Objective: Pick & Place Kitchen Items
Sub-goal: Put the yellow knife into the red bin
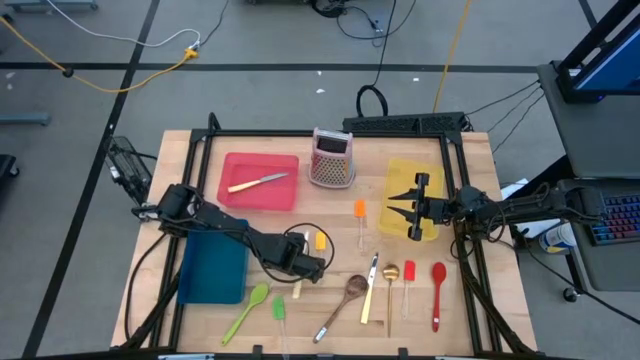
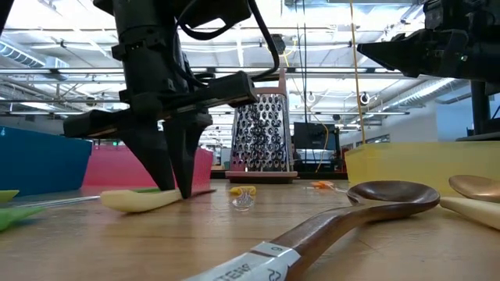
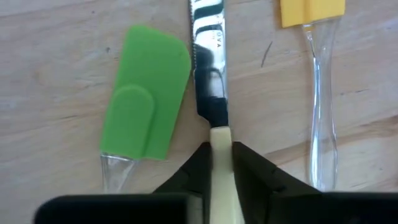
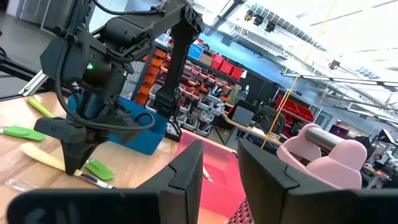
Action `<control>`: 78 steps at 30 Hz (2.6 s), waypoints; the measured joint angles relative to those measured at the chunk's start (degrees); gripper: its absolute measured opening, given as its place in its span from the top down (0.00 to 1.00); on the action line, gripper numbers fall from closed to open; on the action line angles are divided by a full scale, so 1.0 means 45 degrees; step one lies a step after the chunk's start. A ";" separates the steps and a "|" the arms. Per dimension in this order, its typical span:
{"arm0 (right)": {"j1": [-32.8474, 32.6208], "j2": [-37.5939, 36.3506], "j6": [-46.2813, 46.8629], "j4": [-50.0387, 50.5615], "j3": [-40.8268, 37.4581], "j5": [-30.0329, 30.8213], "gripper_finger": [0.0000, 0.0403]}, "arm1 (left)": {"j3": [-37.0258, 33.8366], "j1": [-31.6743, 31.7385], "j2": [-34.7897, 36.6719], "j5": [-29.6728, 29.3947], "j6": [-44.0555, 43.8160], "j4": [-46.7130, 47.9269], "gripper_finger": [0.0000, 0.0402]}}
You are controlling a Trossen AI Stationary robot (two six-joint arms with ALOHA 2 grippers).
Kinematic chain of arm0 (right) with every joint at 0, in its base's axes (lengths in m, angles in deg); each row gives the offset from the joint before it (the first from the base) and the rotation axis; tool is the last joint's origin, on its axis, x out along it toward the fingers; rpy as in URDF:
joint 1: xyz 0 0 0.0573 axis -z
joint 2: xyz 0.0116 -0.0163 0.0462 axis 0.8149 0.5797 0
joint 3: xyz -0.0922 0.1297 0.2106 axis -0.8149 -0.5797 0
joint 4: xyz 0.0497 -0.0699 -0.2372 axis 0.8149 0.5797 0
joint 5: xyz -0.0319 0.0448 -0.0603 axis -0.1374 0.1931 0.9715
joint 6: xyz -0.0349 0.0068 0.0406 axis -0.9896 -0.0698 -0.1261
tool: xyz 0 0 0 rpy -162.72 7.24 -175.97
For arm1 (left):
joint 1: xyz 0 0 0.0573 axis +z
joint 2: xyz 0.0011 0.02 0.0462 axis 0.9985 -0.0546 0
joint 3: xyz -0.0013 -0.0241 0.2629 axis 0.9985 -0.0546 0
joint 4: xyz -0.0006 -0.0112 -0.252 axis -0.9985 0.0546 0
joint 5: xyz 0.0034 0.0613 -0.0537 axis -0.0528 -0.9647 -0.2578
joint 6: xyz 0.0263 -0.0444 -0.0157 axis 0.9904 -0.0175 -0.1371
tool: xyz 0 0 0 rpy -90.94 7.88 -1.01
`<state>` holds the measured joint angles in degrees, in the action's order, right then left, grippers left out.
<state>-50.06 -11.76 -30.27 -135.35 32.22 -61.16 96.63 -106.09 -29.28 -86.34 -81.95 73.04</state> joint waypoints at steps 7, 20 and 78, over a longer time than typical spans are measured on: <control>0.0000 0.0000 0.0000 0.0002 -0.0002 0.0000 0.77 | -0.0004 -0.0034 0.0001 -0.0104 0.0038 0.0000 0.91; 0.0000 0.0000 -0.0030 0.0002 0.0000 0.0004 0.77 | 0.0068 -0.0034 0.0057 -0.0524 0.0098 0.0077 0.92; -0.0002 -0.0005 0.0262 0.0312 -0.0002 0.0000 0.77 | 0.1320 0.8553 0.0709 -0.2354 1.3794 1.0499 0.89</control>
<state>-50.07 -11.78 -29.09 -133.95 32.21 -61.16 102.57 -67.60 -26.09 -96.94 -19.87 120.29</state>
